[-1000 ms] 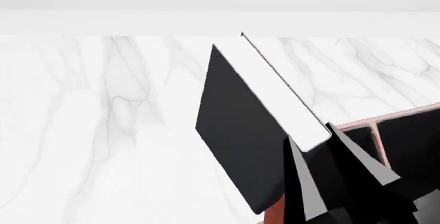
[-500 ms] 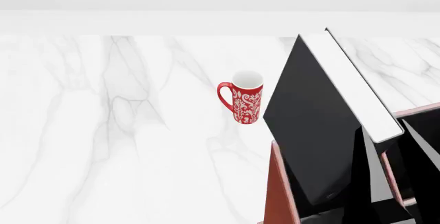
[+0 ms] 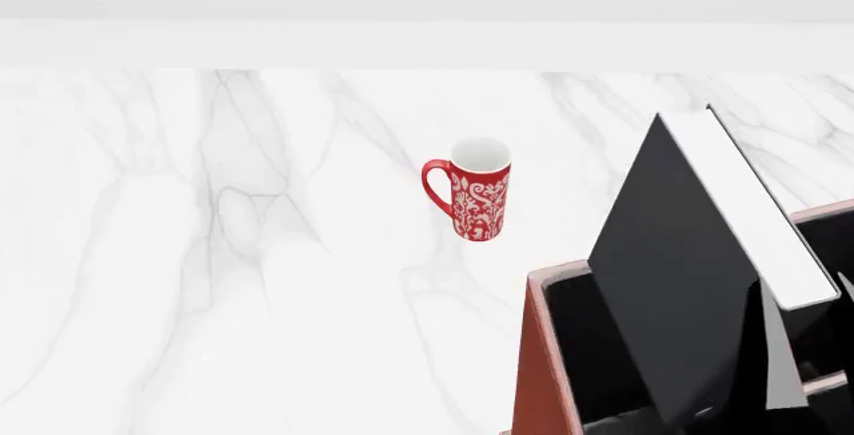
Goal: Pick up the book and place it in the left compartment of the caddy.
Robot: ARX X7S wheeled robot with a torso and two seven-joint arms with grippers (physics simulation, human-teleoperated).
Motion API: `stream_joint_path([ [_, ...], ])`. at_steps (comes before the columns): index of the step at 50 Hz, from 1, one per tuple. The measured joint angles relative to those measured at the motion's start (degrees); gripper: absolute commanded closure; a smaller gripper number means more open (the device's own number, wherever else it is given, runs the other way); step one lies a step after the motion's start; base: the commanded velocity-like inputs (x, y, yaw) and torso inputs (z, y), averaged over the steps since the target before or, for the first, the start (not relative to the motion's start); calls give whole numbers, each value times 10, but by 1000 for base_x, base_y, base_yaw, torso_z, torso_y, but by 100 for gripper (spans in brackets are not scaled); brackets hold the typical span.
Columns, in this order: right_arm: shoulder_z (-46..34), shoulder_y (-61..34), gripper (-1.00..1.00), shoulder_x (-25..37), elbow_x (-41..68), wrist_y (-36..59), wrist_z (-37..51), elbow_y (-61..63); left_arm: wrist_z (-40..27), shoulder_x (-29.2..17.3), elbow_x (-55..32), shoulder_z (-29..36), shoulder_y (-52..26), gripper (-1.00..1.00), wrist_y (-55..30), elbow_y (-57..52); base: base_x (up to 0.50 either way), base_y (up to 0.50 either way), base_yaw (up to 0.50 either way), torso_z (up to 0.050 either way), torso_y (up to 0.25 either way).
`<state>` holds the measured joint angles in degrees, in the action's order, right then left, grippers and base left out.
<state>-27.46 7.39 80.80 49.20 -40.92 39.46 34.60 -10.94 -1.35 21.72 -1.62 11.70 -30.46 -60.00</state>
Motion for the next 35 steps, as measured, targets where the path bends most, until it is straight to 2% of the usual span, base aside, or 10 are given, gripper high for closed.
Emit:
stream_joint_path([
  [25,-18,-38,100,-52,-2,62,-28,-34,1,1,-3,-5,1,-100,3,0,0,0,0,0,1],
  [35,-17,-33,100,-53,-1,55,-29,-50,1,0,-2,-3,0,-100,1,0,0,0,0,1,1],
])
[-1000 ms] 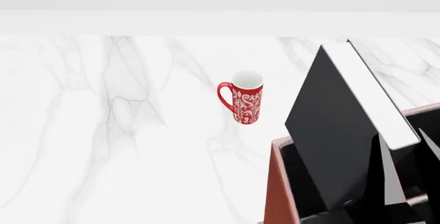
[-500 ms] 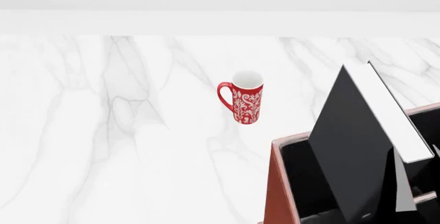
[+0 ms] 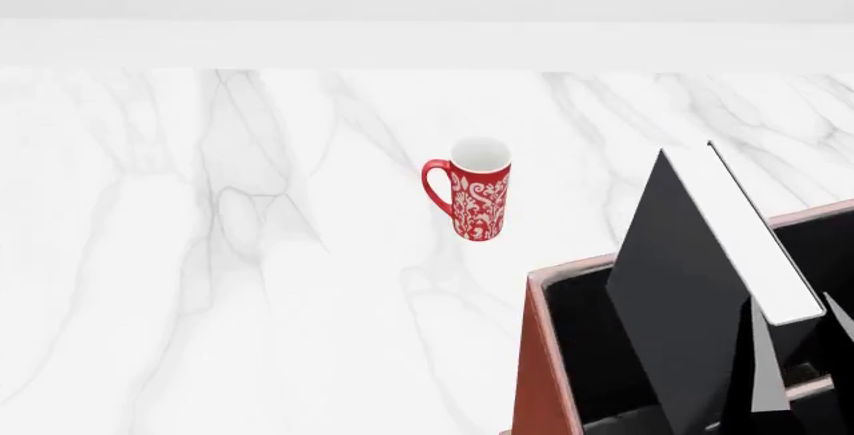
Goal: Pick up the book and place it in the left compartment of the caddy.
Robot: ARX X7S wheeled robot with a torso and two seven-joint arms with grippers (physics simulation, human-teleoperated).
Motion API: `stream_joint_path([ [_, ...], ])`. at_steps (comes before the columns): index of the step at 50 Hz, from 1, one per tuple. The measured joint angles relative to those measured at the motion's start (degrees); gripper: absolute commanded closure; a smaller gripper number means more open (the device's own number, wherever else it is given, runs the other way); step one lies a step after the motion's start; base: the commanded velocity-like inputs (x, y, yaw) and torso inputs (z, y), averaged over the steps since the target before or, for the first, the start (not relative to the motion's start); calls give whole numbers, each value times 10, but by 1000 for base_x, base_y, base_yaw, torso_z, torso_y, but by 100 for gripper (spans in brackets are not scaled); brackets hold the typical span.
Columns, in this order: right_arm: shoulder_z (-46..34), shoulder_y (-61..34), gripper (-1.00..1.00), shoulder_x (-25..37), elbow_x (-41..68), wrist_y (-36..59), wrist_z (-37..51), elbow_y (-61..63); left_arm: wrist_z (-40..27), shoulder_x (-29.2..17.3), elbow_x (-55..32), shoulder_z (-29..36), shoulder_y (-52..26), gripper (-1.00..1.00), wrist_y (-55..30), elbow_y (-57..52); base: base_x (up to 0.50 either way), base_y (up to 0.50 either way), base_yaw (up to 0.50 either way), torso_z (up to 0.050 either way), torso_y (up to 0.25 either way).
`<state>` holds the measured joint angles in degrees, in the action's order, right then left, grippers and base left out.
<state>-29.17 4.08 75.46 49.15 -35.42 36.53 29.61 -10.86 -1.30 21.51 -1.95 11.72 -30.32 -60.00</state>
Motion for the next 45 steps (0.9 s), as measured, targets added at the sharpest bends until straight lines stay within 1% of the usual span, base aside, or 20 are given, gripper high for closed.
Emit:
stream_joint_path([
  [13,7,40,100,15,-4,-42,15,-16,-5,-4,0,6,-1,-100,-3,1,0,0,0,0,1],
  [28,9,108,100,34,-23,-103,35,-30,-8,-7,-2,8,0,-100,-4,1,0,0,0,1,1],
  [45,-1,88,100,1,-15,-80,5,-48,-11,-10,-5,8,0,-100,-5,2,0,0,0,0,1],
])
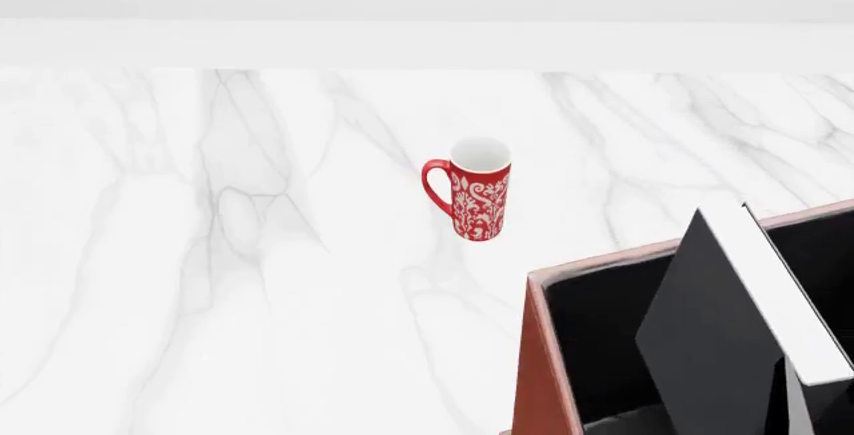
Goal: Pick up the book and place it in the left compartment of the caddy.
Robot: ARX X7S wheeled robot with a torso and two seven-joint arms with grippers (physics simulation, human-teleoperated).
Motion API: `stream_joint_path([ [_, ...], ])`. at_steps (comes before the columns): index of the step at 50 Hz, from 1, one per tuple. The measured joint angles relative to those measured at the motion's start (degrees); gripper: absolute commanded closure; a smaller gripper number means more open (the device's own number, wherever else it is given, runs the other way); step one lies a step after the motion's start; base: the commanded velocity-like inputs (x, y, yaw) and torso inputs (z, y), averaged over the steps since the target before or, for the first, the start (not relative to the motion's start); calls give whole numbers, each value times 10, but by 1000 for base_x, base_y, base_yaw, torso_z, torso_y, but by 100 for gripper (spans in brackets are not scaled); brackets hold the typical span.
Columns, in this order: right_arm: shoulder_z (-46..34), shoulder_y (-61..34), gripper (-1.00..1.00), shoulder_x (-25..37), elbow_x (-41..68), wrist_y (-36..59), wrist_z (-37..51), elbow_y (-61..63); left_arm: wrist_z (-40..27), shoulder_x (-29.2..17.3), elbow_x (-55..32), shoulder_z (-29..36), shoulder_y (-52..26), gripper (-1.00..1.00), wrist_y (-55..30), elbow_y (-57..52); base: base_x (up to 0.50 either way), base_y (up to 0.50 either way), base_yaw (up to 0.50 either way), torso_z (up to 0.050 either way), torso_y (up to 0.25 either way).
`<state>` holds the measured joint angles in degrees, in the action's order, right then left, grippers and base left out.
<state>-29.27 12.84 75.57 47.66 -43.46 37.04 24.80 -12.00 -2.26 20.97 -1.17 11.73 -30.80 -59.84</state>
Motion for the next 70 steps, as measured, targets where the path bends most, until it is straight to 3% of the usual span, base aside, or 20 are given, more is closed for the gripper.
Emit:
stream_joint_path([
  [70,-40,-76,100,-112,21,91,-77,-123,-9,-8,-4,5,0,-100,-4,2,0,0,0,0,1],
])
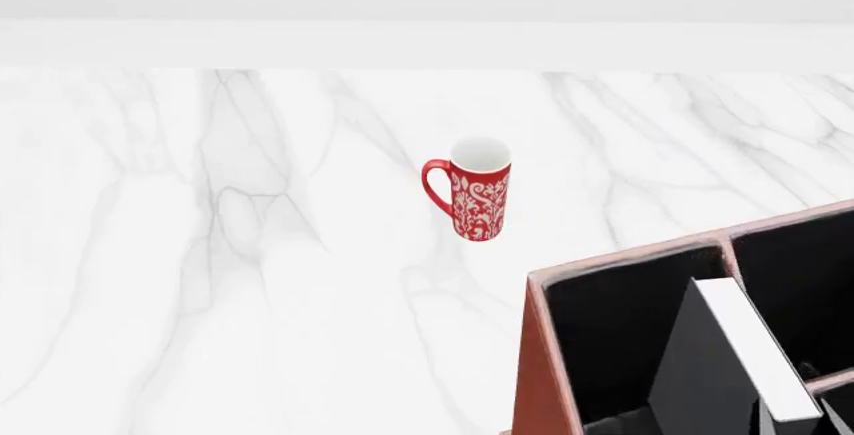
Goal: Pick up the book and place it in the left compartment of the caddy.
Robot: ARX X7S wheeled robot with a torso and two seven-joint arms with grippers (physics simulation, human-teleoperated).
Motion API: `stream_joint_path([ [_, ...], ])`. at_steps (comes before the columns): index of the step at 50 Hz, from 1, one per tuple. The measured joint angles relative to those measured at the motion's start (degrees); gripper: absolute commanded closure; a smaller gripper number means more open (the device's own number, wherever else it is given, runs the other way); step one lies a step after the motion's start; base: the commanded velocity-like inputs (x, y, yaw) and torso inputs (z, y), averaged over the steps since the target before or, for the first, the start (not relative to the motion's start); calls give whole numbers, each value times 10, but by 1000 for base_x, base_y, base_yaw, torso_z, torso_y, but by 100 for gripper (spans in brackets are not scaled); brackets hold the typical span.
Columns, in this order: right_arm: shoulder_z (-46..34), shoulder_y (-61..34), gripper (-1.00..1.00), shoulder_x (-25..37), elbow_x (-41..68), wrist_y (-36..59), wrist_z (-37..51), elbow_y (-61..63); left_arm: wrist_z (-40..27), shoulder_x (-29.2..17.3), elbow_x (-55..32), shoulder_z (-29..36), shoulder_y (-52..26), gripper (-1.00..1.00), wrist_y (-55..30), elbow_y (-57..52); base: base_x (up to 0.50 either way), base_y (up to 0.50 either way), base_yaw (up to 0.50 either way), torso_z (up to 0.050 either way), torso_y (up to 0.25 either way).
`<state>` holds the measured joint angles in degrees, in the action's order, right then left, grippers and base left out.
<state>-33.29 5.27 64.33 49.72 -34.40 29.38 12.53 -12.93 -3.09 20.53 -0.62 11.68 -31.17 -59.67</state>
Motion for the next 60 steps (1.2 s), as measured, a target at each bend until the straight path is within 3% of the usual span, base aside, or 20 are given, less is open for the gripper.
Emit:
stream_joint_path([
  [47,-18,-48,100,-73,1,31,-47,-75,-5,-5,-4,3,-1,-100,-3,0,0,0,0,0,1],
  [48,-18,-48,-100,-74,1,32,-48,-76,-5,-5,-4,3,-1,-100,-3,0,0,0,0,0,0],
  [60,-8,-56,-100,-76,-20,35,-51,-73,-5,-6,-2,4,-1,-100,-4,1,0,0,0,0,0],
])
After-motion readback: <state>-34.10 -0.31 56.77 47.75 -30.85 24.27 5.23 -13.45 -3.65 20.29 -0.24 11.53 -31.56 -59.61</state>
